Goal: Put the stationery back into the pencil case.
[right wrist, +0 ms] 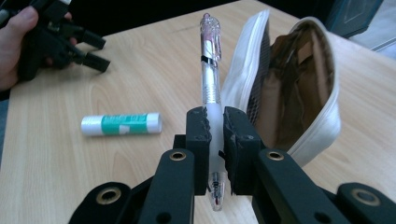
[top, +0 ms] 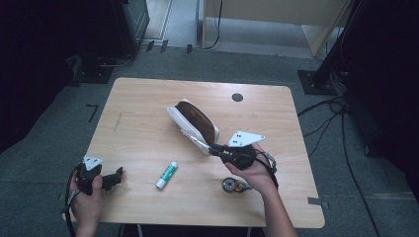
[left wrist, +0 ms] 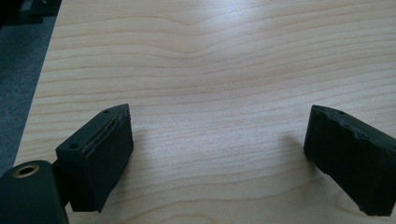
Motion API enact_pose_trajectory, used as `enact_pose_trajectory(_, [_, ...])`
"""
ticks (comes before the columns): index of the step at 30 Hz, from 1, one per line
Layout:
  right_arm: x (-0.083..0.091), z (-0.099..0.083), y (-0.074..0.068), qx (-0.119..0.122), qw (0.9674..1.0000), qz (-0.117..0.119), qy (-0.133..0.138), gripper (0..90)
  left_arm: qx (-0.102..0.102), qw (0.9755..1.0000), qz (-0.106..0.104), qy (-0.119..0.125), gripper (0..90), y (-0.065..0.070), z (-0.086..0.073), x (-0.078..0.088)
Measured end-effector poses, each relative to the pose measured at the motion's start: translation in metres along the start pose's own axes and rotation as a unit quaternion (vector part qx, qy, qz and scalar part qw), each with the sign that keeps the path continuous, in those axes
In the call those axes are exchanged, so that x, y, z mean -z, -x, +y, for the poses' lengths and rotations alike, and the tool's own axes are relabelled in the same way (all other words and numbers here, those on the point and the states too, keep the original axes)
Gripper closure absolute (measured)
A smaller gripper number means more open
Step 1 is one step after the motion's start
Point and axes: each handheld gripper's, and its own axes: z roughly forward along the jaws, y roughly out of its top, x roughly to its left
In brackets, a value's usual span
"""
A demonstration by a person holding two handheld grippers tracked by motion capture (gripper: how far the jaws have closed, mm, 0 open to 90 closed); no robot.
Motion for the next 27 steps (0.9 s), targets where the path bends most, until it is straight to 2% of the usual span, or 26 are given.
enact_pose_trajectory(9, [-0.001,0.018,0.003,-0.019,0.9989,-0.028,0.033,81.1,0.001,1.0000,0.000,0.000,8.4,0.000,0.000,0.000])
enact_pose_trajectory(17, [-0.002,0.030,0.010,-0.044,0.9954,-0.063,0.057,81.1,0.001,1.0000,0.000,0.000,8.4,0.000,0.000,0.000])
enact_pose_trajectory(27, [-0.023,0.039,0.017,-0.071,0.9919,-0.084,0.063,81.1,0.000,1.0000,0.000,-0.001,8.5,0.000,0.000,0.000])
